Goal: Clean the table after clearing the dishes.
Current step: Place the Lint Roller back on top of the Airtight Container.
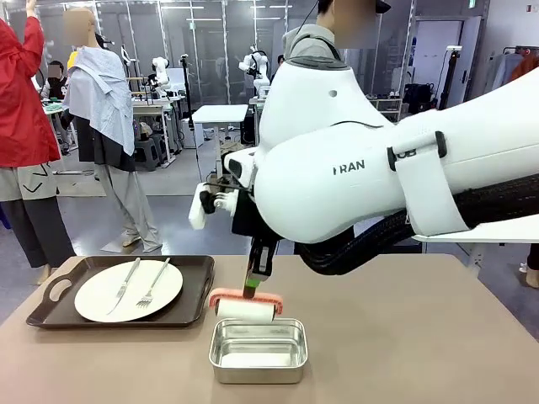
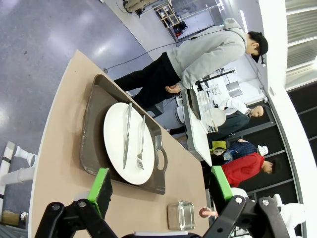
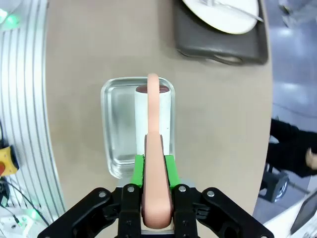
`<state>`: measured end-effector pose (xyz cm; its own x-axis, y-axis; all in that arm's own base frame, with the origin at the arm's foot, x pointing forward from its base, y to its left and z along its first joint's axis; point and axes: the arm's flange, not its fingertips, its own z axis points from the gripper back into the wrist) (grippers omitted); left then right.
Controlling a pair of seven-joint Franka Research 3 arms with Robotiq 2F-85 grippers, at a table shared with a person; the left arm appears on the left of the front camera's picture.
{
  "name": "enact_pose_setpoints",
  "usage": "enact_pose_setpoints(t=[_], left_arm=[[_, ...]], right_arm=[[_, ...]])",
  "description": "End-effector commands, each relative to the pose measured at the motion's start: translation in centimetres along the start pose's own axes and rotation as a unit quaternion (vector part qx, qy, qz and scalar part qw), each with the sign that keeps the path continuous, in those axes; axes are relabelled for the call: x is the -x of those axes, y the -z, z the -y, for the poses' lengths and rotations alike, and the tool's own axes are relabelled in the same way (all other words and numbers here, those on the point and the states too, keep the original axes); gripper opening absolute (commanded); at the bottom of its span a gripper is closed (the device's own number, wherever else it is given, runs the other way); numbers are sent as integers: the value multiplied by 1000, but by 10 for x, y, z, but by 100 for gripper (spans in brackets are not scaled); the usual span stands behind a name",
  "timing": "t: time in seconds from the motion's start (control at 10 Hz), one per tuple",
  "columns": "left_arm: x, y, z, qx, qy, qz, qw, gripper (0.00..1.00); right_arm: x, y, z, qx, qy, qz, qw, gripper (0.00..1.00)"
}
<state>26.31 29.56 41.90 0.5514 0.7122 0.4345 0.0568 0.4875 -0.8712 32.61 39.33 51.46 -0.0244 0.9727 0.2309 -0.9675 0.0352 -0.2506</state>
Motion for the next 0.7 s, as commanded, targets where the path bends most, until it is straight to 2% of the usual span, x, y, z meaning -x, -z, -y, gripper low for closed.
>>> enact_pose_setpoints(t=[0.0, 0.1, 0.2, 0.6], left_arm=[[-1, -1, 0, 9, 1, 4, 1000, 100], [-1, -1, 0, 9, 1, 4, 1000, 100], [-1, -1, 0, 9, 1, 4, 1000, 100], [-1, -1, 0, 9, 1, 4, 1000, 100]], right_arm=[[7, -2, -9, -21, -30, -13, 999, 21], [6, 1, -13, -1, -41, -36, 998, 21], [-2, 1, -8, -11, -19, -7, 1000, 21], [-2, 1, -8, -11, -19, -7, 1000, 21]])
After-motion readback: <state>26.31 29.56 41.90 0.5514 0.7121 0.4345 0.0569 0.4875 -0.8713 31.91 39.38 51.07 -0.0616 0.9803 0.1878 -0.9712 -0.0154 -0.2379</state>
